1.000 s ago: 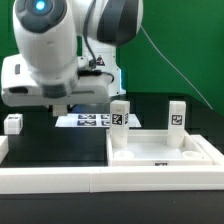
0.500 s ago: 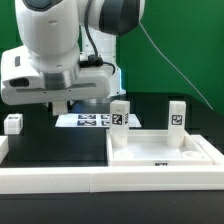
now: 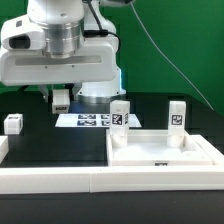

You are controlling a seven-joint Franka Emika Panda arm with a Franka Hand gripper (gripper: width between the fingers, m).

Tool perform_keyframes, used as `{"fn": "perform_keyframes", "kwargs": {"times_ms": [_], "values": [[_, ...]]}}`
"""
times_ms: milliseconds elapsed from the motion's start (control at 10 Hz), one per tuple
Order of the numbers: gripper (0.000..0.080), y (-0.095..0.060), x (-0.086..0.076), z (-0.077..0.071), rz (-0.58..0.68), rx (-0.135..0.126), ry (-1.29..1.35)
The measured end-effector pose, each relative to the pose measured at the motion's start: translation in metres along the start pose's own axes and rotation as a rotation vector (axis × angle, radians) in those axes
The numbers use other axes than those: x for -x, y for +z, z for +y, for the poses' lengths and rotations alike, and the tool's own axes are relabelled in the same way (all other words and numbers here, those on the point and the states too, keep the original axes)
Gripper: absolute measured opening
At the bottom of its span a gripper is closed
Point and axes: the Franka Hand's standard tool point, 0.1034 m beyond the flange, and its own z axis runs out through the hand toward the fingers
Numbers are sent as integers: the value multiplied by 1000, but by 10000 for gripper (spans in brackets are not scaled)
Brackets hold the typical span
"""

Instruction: Assemble square table

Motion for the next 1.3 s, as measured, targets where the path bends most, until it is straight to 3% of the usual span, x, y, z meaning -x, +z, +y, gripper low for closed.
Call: {"fn": "perform_keyframes", "kwargs": {"times_ms": [100,300,500,600,1000,1100,1300], "values": [[290,2,5,0,27,2,3],[290,-1,-2,4,176,33,3],[290,-16,-12,-6,252,37,-1],[290,-22,-18,-3,318,62,-10],[290,-18,-16,9,481,132,-14],[290,-19,-22,-6,483,119,7],[290,-40,-46,-34,495,102,1]]}}
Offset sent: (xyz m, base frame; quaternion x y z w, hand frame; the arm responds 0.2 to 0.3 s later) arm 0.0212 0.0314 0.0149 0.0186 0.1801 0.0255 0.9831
